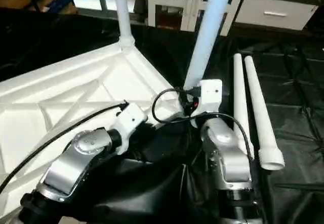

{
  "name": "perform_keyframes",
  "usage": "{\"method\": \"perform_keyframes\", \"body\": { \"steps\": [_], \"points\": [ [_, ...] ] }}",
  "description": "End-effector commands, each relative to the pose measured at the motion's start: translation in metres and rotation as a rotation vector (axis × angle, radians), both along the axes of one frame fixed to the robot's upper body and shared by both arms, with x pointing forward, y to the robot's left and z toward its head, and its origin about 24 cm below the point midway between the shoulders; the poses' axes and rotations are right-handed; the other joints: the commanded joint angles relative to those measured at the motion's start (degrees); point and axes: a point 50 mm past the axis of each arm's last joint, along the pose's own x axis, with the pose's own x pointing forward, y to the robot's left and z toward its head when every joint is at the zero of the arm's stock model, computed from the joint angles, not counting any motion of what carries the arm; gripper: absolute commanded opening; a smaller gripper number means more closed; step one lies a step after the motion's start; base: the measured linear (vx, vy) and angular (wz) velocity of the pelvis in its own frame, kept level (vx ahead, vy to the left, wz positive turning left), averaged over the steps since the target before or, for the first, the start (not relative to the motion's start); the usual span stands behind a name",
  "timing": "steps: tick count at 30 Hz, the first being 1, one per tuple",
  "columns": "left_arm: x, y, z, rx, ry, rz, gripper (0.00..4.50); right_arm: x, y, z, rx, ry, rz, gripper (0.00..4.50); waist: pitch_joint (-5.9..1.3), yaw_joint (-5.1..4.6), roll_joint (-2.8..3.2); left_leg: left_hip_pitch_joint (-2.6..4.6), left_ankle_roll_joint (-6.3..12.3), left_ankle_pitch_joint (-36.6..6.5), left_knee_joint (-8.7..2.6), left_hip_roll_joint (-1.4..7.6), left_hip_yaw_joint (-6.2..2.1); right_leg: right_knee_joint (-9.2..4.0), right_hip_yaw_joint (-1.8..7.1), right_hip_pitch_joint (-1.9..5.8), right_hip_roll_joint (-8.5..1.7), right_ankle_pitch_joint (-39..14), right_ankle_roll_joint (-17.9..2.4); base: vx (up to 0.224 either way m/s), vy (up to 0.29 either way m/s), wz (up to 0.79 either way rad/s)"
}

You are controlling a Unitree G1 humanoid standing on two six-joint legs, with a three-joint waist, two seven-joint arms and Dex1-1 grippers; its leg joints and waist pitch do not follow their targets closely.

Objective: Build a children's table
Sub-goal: Insert table leg to table base

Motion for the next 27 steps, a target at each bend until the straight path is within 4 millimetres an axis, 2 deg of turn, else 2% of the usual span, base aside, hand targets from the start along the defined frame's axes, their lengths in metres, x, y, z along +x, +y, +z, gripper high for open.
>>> {"method": "perform_keyframes", "body": {
  "steps": [1, 2, 4, 5, 6, 8, 9, 10, 11, 12, 13, 14, 15, 16, 18, 19, 21, 22, 23, 24, 25, 27],
  "points": [
    [-0.002, 0.000, -0.013, 0.030, 0.037, -0.016, 0.00, -0.012, 0.025, -0.033, 0.046, 0.170, 0.141, 1.98, -1.79, -0.10, -0.16, 1.52, -4.18, -27.31, -5.81, 4.82, -3.89, -4.57, 2.10, -0.40, -2.93, -24.20, -4.26, 0.000, 0.000, 0.00],
    [-0.003, 0.006, -0.013, 0.049, 0.015, -0.071, 0.00, -0.014, 0.026, -0.023, 0.029, 0.110, 0.252, 1.98, -1.81, -0.06, -0.03, 1.28, -3.81, -26.14, -5.84, 4.87, -3.84, -4.45, 2.19, -0.21, -3.06, -23.02, -4.51, 0.000, 0.000, 0.00],
    [-0.004, 0.011, -0.013, 0.062, 0.012, -0.098, 0.00, -0.016, 0.025, -0.016, 0.009, 0.071, 0.321, 1.98, -2.05, 0.17, -0.12, 1.25, -3.18, -24.75, -5.79, 4.96, -3.89, -4.27, 2.13, 0.20, -3.06, -21.23, -4.62, 0.000, 0.000, 0.00],
    [-0.008, 0.018, -0.014, 0.075, 0.011, -0.156, 0.00, -0.019, 0.019, -0.007, -0.012, 0.015, 0.408, 2.68, -2.20, 0.26, -0.15, 1.02, -2.21, -21.59, -5.60, 5.00, -3.53, -3.97, 2.31, 0.40, -3.16, -17.04, -5.63, 0.000, 0.000, 0.00],
    [-0.010, 0.021, -0.014, 0.082, 0.007, -0.182, 0.00, -0.020, 0.016, -0.003, -0.018, -0.005, 0.437, 2.67, -2.16, 0.48, -0.13, 0.97, -0.92, -20.02, -5.53, 5.06, -3.37, -3.89, 2.32, 0.51, -3.20, -15.38, -6.61, 0.000, 0.000, 0.00],
    [-0.015, 0.030, -0.015, 0.091, 0.029, -0.238, 0.00, -0.023, 0.007, 0.005, 0.000, -0.036, 0.500, 2.80, -2.27, 0.42, -0.21, 0.86, 0.46, -18.61, -5.42, 5.17, -3.18, -3.67, 2.36, 0.74, -3.22, -14.20, -8.18, 0.000, 0.000, 0.00],
    [-0.024, 0.039, -0.016, 0.101, 0.043, -0.336, 0.00, -0.032, -0.002, 0.011, -0.029, -0.051, 0.625, 3.08, -2.51, 0.25, -0.34, 0.44, 1.26, -16.31, -5.26, 5.20, -3.28, -3.30, 2.23, 1.10, -3.32, -12.32, -9.58, 0.000, 0.000, 0.00],
    [-0.026, 0.044, -0.018, 0.117, 0.053, -0.357, 0.00, -0.036, -0.006, 0.012, -0.056, -0.045, 0.677, 3.08, -2.49, 0.48, -0.26, 0.35, 1.97, -15.86, -5.25, 5.22, -3.43, -3.34, 2.15, 1.33, -3.42, -12.09, -9.99, 0.069, -0.023, -0.04],
    [-0.027, 0.047, -0.019, 0.130, 0.062, -0.367, 0.00, -0.039, -0.009, 0.012, -0.075, -0.038, 0.711, 3.08, -2.94, 0.57, -0.09, 0.97, 4.22, -10.75, -4.45, 5.26, -2.76, -2.47, 2.14, 1.11, -3.14, -3.98, -12.04, 0.069, -0.023, -0.04],
    [-0.028, 0.051, -0.020, 0.141, 0.067, -0.364, 0.00, -0.042, -0.014, 0.013, -0.097, -0.033, 0.741, 3.14, -3.03, 0.51, -0.02, 0.96, 5.07, -8.21, -4.21, 5.21, -2.69, -2.05, 2.05, 1.21, -3.00, -0.17, -13.22, 0.094, -0.023, 0.02],
    [-0.028, 0.053, -0.021, 0.141, 0.068, -0.362, 0.00, -0.044, -0.017, 0.013, -0.110, -0.034, 0.752, 3.14, -3.29, 0.45, -0.07, 0.70, 6.71, -3.04, -3.65, 5.06, -2.49, -1.22, 1.99, 1.53, -2.96, 6.97, -15.49, 0.085, -0.025, 0.02],
    [-0.028, 0.054, -0.021, 0.140, 0.068, -0.361, 0.00, -0.044, -0.019, 0.013, -0.115, -0.034, 0.755, 3.14, -3.39, 0.61, -0.04, 0.82, 7.49, -1.08, -3.43, 5.04, -2.36, -1.00, 1.97, 1.51, -2.98, 9.57, -16.34, 0.085, -0.025, 0.02],
    [-0.028, 0.056, -0.021, 0.138, 0.069, -0.360, 0.00, -0.045, -0.023, 0.014, -0.124, -0.035, 0.763, 3.14, -3.52, 0.73, -0.27, 0.59, 8.98, 1.36, -2.98, 4.85, -2.13, -0.51, 2.07, 1.72, -2.99, 13.53, -17.57, 0.057, -0.023, 0.01],
    [-0.028, 0.057, -0.021, 0.137, 0.070, -0.359, 0.00, -0.045, -0.026, 0.014, -0.129, -0.037, 0.766, 3.14, -3.43, 0.91, -0.26, 0.45, 9.48, 1.65, -2.90, 4.84, -2.09, -0.42, 2.13, 1.77, -3.16, 14.35, -17.90, 0.000, 0.000, 0.00],
    [-0.028, 0.059, -0.021, 0.138, 0.070, -0.361, 0.00, -0.045, -0.030, 0.014, -0.137, -0.038, 0.773, 3.14, -3.12, 1.22, -0.32, 0.38, 9.91, -0.56, -3.04, 5.08, -2.15, -0.66, 2.13, 1.82, -3.39, 11.35, -18.18, 0.000, 0.000, 0.00],
    [-0.028, 0.060, -0.021, 0.140, 0.069, -0.362, 0.00, -0.045, -0.031, 0.014, -0.140, -0.036, 0.777, 3.14, -3.00, 1.45, -0.20, 0.58, 9.43, -2.31, -3.25, 5.23, -2.22, -0.94, 2.02, 1.78, -3.31, 7.20, -17.96, 0.000, 0.000, 0.00],
    [-0.028, 0.061, -0.021, 0.139, 0.068, -0.369, 0.00, -0.045, -0.032, 0.014, -0.129, -0.032, 0.782, 2.99, -2.67, 1.55, -0.18, 0.88, 7.57, -6.66, -3.71, 5.39, -2.31, -1.68, 1.96, 1.50, -3.18, -1.76, -17.28, 0.000, 0.000, 0.00],
    [-0.028, 0.062, -0.021, 0.134, 0.065, -0.378, 0.00, -0.045, -0.031, 0.012, -0.117, -0.025, 0.794, 2.99, -2.62, 1.56, -0.21, 0.94, 7.06, -7.54, -3.80, 5.43, -2.35, -1.82, 1.99, 1.46, -3.18, -3.40, -17.01, 0.000, 0.000, 0.00],
    [-0.029, 0.061, -0.021, 0.130, 0.065, -0.381, 0.00, -0.046, -0.030, 0.011, -0.114, -0.019, 0.806, 2.89, -2.43, 1.47, -0.21, 1.00, 5.59, -9.99, -4.10, 5.46, -2.41, -2.21, 2.07, 1.30, -3.17, -7.44, -16.21, 0.000, 0.000, 0.00],
    [-0.029, 0.061, -0.021, 0.130, 0.065, -0.381, 0.00, -0.046, -0.030, 0.011, -0.114, -0.019, 0.806, 2.78, -2.43, 1.47, -0.21, 1.00, 5.59, -9.99, -4.10, 5.46, -2.41, -2.21, 2.07, 1.30, -3.17, -7.44, -16.21, 0.000, 0.000, 0.00],
    [-0.029, 0.061, -0.021, 0.128, 0.065, -0.383, 0.00, -0.046, -0.030, 0.010, -0.114, -0.019, 0.810, 2.71, -2.40, 1.45, -0.20, 1.04, 4.30, -11.52, -4.28, 5.49, -2.50, -2.42, 2.14, 1.24, -3.20, -9.86, -15.24, 0.000, 0.000, 0.00],
    [-0.029, 0.061, -0.020, 0.124, 0.065, -0.385, 0.00, -0.046, -0.028, 0.010, -0.112, -0.020, 0.817, 2.45, -2.50, 1.48, -0.18, 1.12, 3.92, -10.98, -4.26, 5.47, -2.49, -2.39, 2.18, 1.16, -3.18, -9.44, -14.81, 0.000, 0.000, 0.00]
  ]
}}
